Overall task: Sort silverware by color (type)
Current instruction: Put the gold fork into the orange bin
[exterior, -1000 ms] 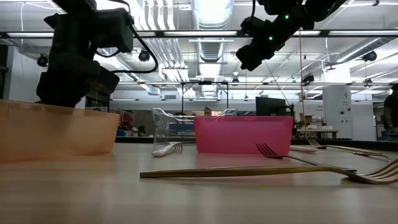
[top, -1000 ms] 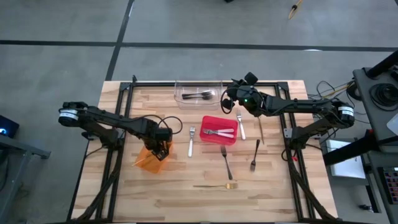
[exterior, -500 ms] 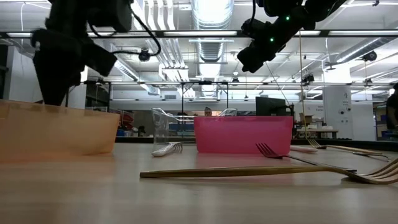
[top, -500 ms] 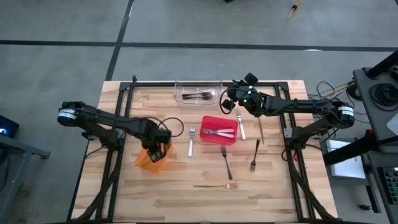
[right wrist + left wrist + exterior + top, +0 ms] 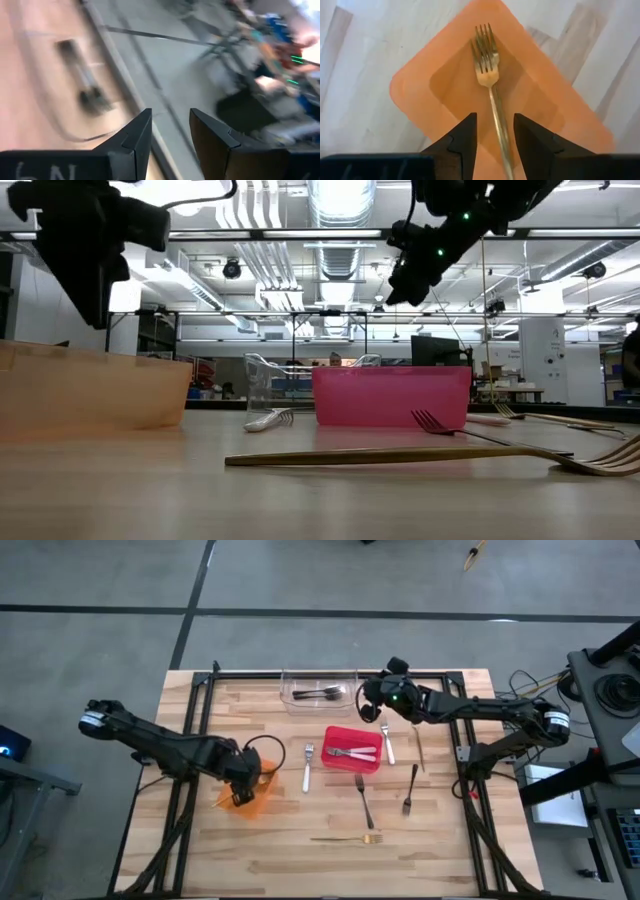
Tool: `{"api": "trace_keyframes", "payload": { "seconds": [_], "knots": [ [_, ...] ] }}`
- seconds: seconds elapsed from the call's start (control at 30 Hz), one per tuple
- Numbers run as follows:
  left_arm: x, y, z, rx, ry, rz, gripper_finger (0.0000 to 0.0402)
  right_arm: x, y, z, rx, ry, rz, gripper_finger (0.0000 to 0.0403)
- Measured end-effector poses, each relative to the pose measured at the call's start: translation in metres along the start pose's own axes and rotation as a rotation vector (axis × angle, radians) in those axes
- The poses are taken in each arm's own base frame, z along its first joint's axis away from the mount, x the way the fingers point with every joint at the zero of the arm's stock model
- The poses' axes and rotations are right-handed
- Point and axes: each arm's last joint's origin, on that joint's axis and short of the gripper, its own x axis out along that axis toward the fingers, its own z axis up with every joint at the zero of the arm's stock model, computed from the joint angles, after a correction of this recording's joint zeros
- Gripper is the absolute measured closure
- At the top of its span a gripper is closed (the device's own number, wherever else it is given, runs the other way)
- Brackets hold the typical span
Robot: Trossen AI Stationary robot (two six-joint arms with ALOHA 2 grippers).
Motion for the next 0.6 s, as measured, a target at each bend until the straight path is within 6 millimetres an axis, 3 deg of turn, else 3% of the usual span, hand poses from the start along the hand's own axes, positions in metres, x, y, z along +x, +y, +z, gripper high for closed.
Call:
{"api": "trace_keyframes", "payload": {
  "seconds": [0.1, 0.37, 0.6],
  "knots": [
    [0.001, -0.001, 0.001, -0.073, -0.007, -0.012, 0.0292, 0.01, -0.003, -0.017, -0.013, -0.016, 0.101, 0.028],
    [0.013, -0.013, 0.007, -0.15, 0.07, -0.089, 0.0292, 0.031, -0.032, -0.053, 0.107, -0.094, 0.084, 0.028],
    [0.02, -0.011, 0.008, -0.132, 0.095, -0.048, 0.0283, 0.034, -0.056, -0.051, 0.151, -0.214, 0.003, 0.028]
  ]
}}
